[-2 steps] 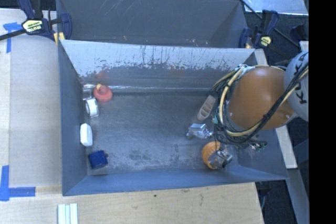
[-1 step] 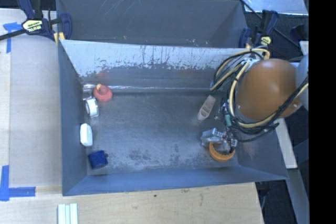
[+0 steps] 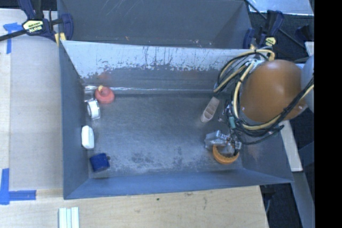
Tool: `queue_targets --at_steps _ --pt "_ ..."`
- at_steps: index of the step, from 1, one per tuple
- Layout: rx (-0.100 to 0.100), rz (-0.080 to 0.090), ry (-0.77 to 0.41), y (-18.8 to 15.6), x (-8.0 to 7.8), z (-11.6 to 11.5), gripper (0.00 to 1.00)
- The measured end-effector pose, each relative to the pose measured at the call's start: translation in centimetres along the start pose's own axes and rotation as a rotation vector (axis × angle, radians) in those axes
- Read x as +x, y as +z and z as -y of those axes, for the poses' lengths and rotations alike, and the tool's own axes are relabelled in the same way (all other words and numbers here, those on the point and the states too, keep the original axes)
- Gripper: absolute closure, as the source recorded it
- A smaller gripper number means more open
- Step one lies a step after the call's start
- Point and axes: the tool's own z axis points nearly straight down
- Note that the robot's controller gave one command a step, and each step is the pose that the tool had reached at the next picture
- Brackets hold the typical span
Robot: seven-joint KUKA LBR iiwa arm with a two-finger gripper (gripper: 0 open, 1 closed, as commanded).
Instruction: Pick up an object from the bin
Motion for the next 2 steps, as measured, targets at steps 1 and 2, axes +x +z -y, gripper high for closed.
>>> queue_targets --at_steps 1,2 --pt "-0.006 -0.001 -0.001 -0.6 0.0 -0.2 1.0" --pt "-0.006 -0.001 0.0 -2.5 0.0 -0.2 1.0"
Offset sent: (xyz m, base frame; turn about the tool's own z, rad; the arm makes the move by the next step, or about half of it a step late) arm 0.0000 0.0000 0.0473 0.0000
